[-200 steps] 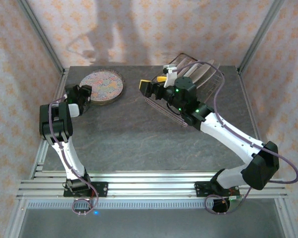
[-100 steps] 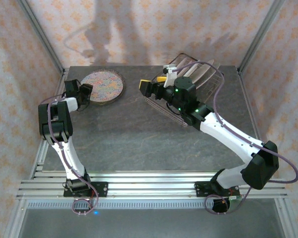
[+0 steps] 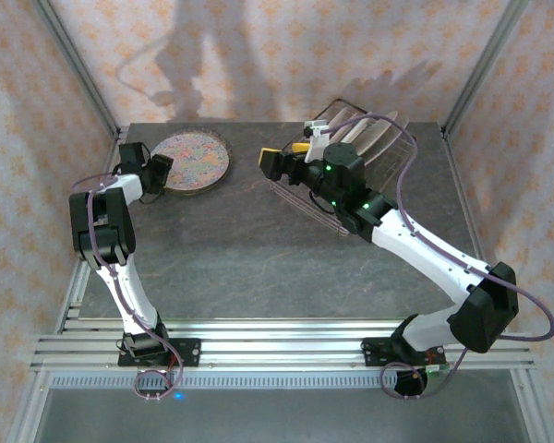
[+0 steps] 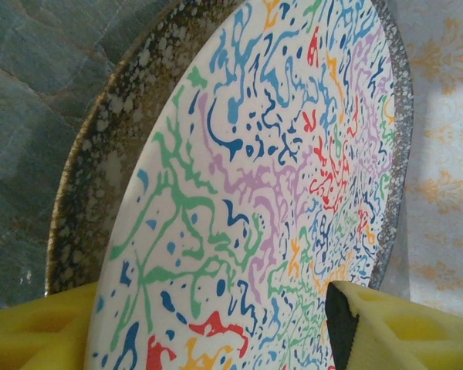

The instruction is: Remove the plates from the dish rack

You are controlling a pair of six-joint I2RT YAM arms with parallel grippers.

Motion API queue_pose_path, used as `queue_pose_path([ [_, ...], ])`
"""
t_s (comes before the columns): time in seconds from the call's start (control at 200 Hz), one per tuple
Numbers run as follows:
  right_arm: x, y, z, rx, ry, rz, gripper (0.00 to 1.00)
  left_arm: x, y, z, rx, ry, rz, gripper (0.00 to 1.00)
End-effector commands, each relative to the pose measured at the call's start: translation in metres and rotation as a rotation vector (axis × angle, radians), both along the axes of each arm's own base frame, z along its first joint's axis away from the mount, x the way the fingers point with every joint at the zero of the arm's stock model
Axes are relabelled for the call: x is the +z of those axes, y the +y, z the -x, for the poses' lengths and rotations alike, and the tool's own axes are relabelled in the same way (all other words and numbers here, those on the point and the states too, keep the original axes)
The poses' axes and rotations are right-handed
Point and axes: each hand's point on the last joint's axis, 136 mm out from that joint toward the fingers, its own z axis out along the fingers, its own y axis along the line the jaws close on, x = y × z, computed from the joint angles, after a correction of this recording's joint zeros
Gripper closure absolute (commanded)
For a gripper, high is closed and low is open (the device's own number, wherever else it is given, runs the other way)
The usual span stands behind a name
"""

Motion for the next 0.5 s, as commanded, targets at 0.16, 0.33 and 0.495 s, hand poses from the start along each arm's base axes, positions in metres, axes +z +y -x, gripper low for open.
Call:
queue_pose_path([
  [0.16, 0.0196, -0.0015, 0.0008, -0.014, -0.023, -0.033, 0.06, -0.0093, 0.0124, 0.008, 0.01, 0.102, -0.036, 0.32],
  [0.33, 0.0191, -0.0019, 0.0013, -0.015, -0.019, -0.035, 0.05, -0.0108, 0.0127, 0.0072, 0.003, 0.127, -0.034, 0.31],
  [0.495, 0.0183, -0.003, 0.001, -0.021, -0.015, -0.035, 0.05, -0.0146, 0.0133, 0.0102, -0.002, 0.168, -0.037, 0.31],
])
